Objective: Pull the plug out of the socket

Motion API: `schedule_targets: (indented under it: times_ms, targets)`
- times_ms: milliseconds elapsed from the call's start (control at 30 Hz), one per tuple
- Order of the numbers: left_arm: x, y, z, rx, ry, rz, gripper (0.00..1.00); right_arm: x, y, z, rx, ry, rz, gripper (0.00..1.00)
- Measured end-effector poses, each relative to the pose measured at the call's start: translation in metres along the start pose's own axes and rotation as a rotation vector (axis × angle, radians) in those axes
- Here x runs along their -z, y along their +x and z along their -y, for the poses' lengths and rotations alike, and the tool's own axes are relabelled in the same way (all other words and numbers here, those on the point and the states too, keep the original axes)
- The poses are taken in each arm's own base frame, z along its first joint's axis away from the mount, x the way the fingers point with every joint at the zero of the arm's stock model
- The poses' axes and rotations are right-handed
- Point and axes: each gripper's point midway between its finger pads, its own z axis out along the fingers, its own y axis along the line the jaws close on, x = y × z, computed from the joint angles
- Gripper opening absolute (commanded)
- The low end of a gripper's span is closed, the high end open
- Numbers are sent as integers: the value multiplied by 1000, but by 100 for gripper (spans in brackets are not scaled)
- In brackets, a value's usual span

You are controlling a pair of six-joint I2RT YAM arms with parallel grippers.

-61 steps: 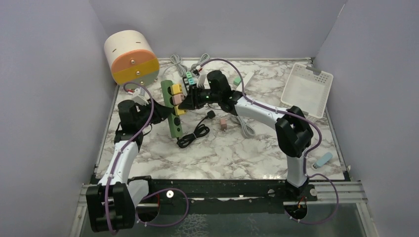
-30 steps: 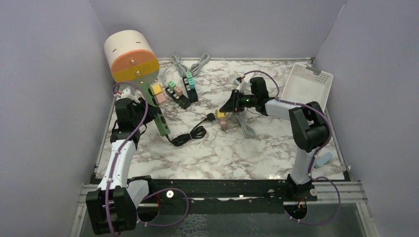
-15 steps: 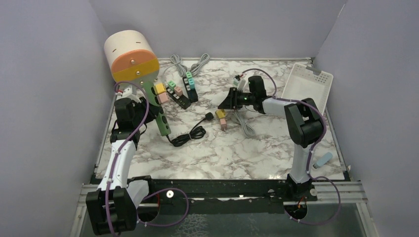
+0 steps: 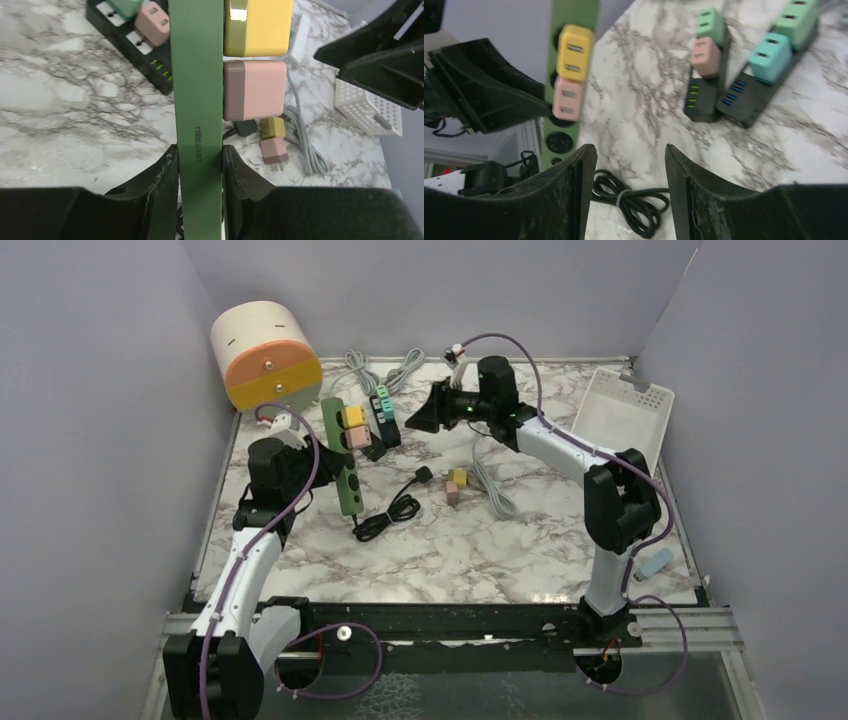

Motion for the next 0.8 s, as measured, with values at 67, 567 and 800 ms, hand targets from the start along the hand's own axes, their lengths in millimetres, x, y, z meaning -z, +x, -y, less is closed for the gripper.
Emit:
schedule_targets:
  times_ms: [67,567,800]
  targets:
    - [-2,6,15,-17,40,-16,0,-14,-4,-30,35,-51,0,59]
    - [-9,24,34,-14,54,-37,0,-64,10,-82,47,-146,-46,62]
    - [-10,19,41,-10,77,-15,0,-74,31,-83,9,-145,-101,44]
